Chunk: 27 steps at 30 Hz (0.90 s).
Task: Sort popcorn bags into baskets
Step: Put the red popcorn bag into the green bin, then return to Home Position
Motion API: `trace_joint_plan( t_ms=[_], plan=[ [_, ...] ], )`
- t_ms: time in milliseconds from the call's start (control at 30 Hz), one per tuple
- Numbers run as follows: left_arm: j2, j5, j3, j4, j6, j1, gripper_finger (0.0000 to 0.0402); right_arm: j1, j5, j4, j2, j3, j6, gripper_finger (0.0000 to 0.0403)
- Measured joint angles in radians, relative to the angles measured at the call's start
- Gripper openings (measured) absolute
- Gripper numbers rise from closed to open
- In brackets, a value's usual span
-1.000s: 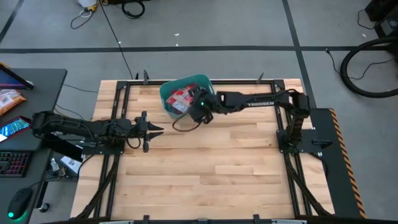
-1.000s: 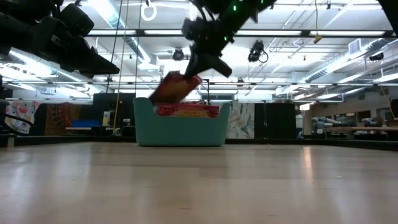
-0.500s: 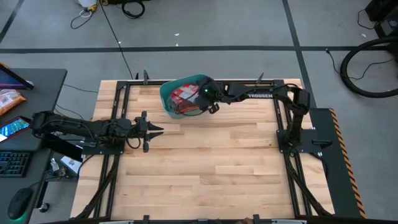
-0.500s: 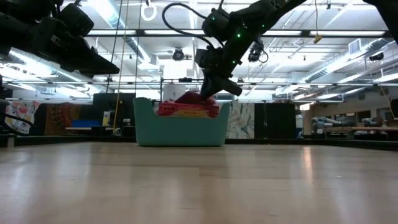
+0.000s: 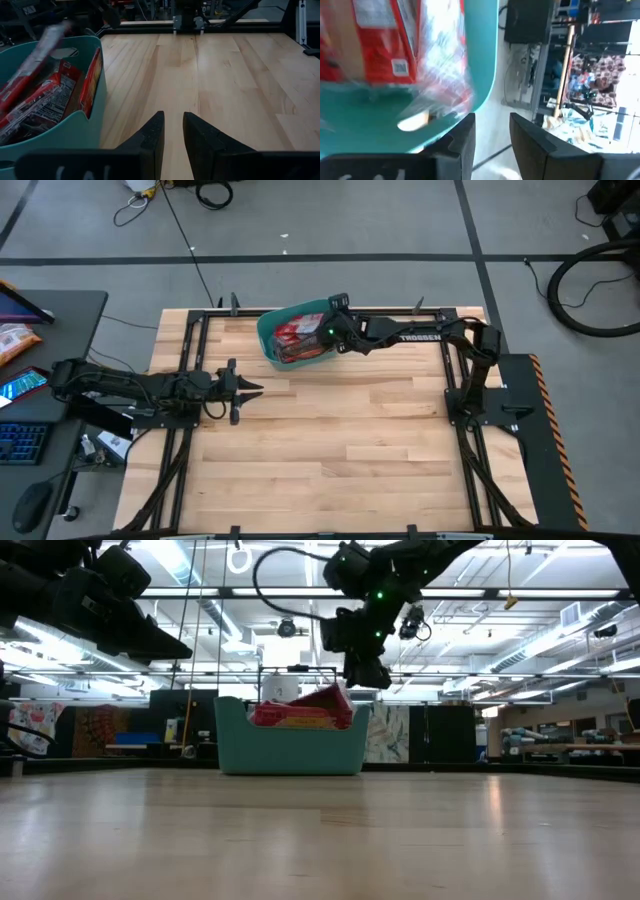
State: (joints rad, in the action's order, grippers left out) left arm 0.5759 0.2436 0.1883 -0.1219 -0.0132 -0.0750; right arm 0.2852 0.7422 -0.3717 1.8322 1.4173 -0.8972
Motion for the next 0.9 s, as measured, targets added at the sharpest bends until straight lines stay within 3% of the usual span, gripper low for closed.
trace_joint_plan(
  t_ms=[133, 267, 500, 667, 800, 900],
  plan=[
    [0.0, 0.0, 0.0, 0.001, -0.001, 0.0, 0.0075, -0.047, 0.01, -0.044, -0.024, 0.0, 0.017, 0.0126],
    [0.0, 0.0, 0.0, 0.002, -0.001, 0.0, 0.0075, -0.09, 0.095, -0.071, -0.053, 0.0, 0.093, 0.0125],
    [-0.007, 0.0, 0.0, -0.005, 0.027, 0.0, 0.0075, -0.121, 0.055, -0.256, -0.152, 0.0, 0.484, 0.0123],
    [-0.085, 0.027, 0.0, 0.031, 0.045, 0.0, 0.0075, -0.137, 0.007, -0.454, -0.233, 0.0, 0.762, 0.0119],
    [-0.148, 0.011, 0.0, 0.051, 0.046, -0.002, 0.0075, -0.176, -0.003, -0.548, -0.276, 0.0, 0.888, 0.0112],
    [-0.177, -0.058, -0.057, -0.047, 0.073, -0.002, 0.0075, -0.209, -0.002, -0.57, -0.295, 0.0, 0.942, 0.0109]
  ],
)
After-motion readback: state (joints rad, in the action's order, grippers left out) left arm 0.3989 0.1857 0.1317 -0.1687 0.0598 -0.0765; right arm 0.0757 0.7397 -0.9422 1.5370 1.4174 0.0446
